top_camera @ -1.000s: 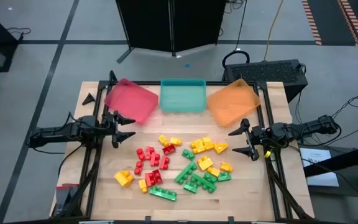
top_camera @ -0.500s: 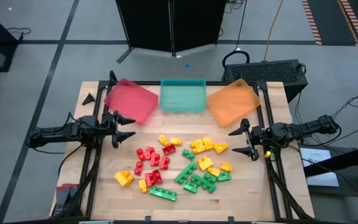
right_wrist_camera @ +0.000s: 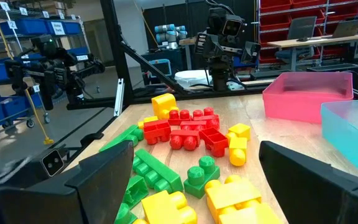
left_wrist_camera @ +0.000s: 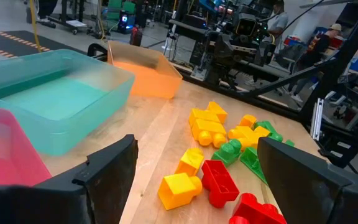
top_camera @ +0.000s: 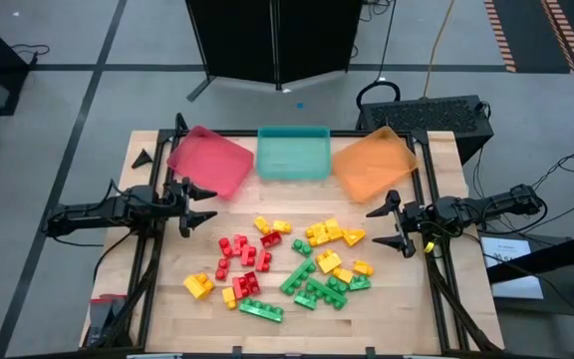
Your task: Sort blocks
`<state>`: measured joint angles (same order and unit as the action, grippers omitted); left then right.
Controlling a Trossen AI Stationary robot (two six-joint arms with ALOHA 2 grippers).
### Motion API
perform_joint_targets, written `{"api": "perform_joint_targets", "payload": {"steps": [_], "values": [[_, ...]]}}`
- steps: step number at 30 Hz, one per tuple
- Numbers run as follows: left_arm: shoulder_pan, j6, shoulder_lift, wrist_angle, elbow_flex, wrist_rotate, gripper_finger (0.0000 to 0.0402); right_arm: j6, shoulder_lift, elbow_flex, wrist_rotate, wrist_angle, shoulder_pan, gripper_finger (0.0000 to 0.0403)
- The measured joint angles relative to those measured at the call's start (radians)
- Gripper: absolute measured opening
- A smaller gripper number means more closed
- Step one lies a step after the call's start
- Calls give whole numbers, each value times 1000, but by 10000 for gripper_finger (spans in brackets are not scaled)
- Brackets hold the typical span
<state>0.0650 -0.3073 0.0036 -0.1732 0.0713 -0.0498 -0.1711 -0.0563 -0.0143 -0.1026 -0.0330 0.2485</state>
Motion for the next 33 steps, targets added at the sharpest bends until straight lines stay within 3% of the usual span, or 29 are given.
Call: {"api": "perform_joint_targets", "payload": {"steps": [19,25,33], "values": [[0,3,0,1,0,-20,331,-8,0,0,-1,-9,0,343],[0,2,0,4,0,-23,331,-228,0,2,-3,-70,0,343],[0,0,2,53,-2,-33,331,-262,0,2,-2,-68,0,343]]}}
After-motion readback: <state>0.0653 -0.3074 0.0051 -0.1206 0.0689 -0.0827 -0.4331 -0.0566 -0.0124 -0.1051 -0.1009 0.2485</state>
